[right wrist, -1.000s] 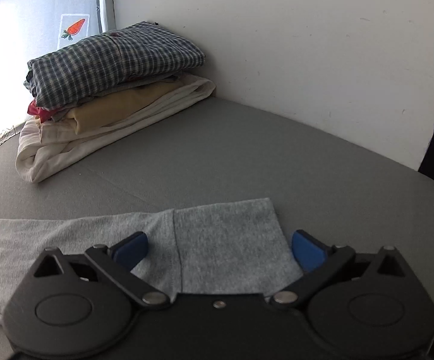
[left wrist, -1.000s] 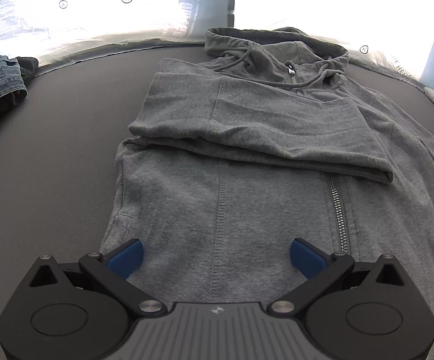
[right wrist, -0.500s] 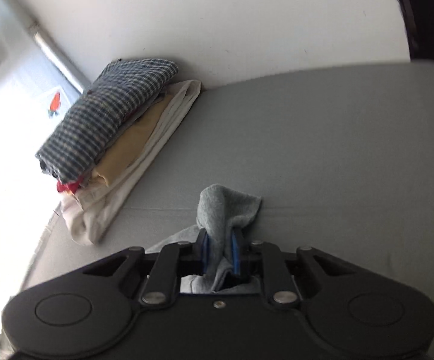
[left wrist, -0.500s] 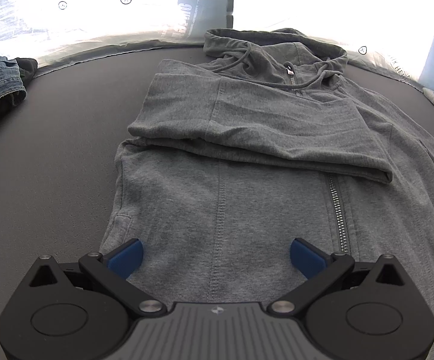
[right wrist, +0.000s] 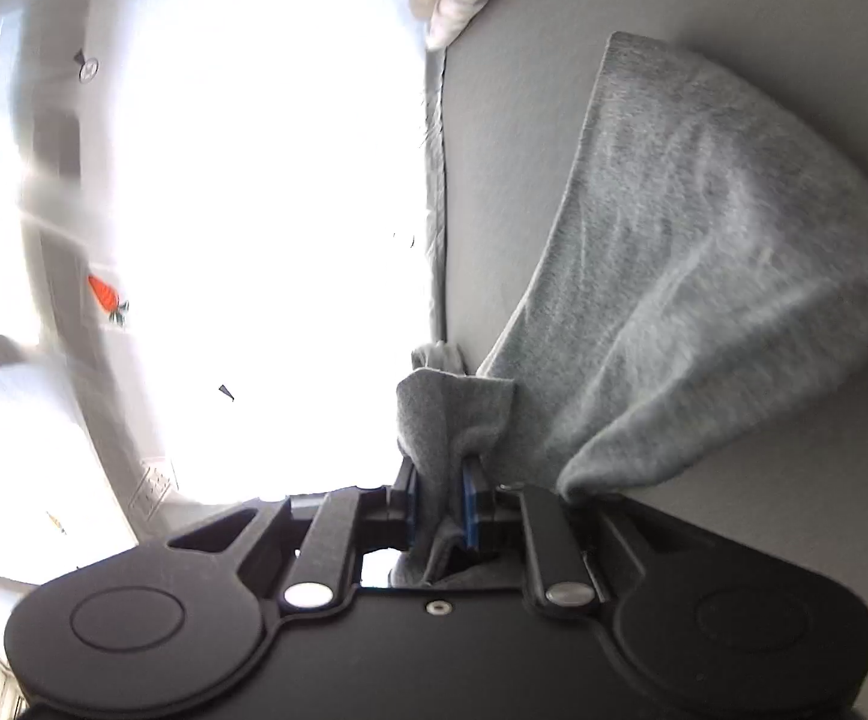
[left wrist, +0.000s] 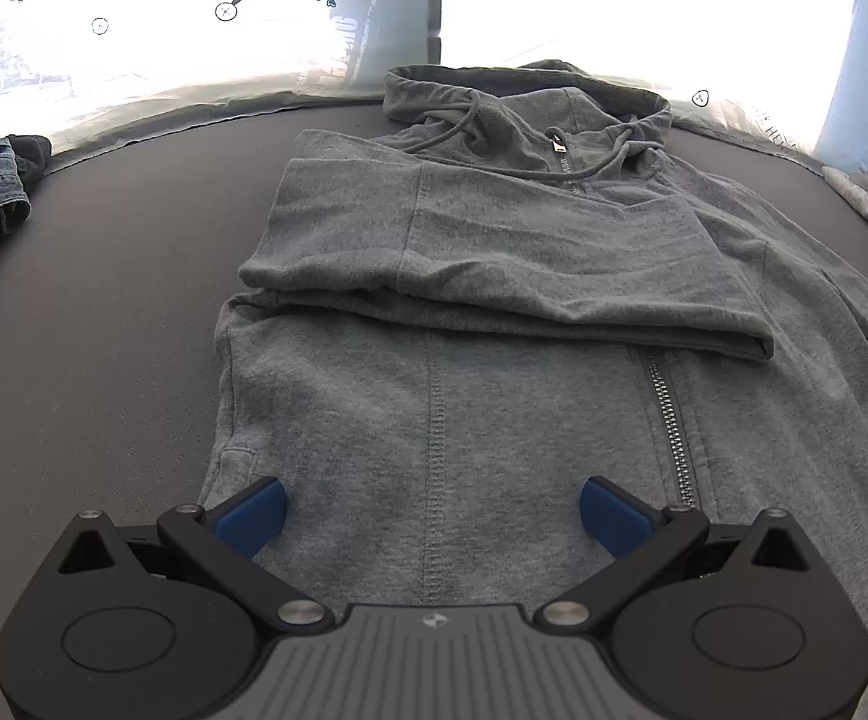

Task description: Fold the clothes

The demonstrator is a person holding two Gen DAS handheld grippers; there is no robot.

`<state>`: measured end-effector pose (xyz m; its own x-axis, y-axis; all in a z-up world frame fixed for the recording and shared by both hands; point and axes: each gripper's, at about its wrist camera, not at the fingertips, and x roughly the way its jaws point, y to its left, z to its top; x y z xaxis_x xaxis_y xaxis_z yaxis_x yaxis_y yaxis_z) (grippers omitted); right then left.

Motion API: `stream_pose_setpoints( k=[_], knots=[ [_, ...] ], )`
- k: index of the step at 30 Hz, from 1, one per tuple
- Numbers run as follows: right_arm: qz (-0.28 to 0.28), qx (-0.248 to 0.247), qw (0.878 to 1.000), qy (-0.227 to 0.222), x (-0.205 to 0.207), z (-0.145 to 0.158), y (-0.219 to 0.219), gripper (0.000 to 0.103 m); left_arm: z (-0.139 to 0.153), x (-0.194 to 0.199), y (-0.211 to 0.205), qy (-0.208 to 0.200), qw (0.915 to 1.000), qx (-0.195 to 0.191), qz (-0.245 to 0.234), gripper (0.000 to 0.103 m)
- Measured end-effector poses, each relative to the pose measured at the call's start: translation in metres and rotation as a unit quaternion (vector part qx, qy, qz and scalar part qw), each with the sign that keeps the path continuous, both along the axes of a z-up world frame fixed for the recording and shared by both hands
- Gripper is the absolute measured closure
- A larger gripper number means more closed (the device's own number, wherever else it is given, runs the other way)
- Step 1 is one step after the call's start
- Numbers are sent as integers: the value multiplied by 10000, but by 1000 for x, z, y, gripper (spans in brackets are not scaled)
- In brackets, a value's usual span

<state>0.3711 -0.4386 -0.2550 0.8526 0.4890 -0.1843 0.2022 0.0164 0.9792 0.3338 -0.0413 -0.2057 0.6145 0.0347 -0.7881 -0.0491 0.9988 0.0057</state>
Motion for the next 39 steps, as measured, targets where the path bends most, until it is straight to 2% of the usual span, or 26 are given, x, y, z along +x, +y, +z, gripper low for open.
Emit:
stream_pose_setpoints(
  k=[2,4,5,9,10,12,15,16,17,19,21,22,24,25,27,29,32,34,37,39],
  knots=[
    [536,27,9985,-134,23,10,41,88,0,0,1,-27,10000,-1,-61,0],
    [1158,128,9932,-61,46,10,80,85,-1,-1,1,-45,9999,-3,-103,0],
    [1400,154,9900,76,53,8,96,81,0,-1,1,-47,9999,-6,-123,0],
    [1776,-284,9821,565,70,1,131,65,0,0,2,-34,9998,-13,-177,0],
    [1774,-320,9818,594,72,2,130,63,0,0,2,-30,9998,-14,-190,0],
    [1752,-333,9826,526,71,6,126,43,0,1,2,-24,9998,-15,-186,0],
    [1789,-828,9797,373,69,19,109,39,0,2,2,-16,9999,-16,-166,0],
    [1747,-1268,9759,334,66,24,101,37,0,2,2,-15,9999,-17,-156,0],
    [1683,-1777,9691,300,67,32,92,35,0,2,2,-14,9999,-18,-146,0],
    [1520,-2956,9429,213,60,49,82,33,0,2,1,-16,9999,-19,-134,0],
    [1223,-4319,8935,120,43,61,75,24,0,2,1,-26,9999,-23,-126,0],
    [1091,-4811,8698,119,37,64,74,22,0,1,2,-37,9999,-24,-121,0],
    [849,-5664,8196,159,27,64,72,13,-1,1,2,-65,9999,-27,-107,0],
    [785,-5875,8051,217,20,63,67,11,-1,1,2,-74,9999,-29,-92,0],
    [631,-6099,7885,477,12,50,52,6,-1,2,2,-58,10000,-36,-56,0],
    [485,-6312,7709,707,3,36,40,5,1,3,2,-16,10000,-65,-30,0],
    [333,-6543,7503,882,-10,19,30,0,8,1,9,-202,9992,-347,-12,4],
    [192,-6385,7647,845,-20,19,21,0,15,0,14,-366,9979,-538,6,6],
    [179,-6418,7629,761,-26,19,20,0,28,4,19,-661,9950,-747,61,7],
    [147,-6528,7540,712,-27,16,25,0,32,11,16,-701,9948,-733,-32,7]
  ],
)
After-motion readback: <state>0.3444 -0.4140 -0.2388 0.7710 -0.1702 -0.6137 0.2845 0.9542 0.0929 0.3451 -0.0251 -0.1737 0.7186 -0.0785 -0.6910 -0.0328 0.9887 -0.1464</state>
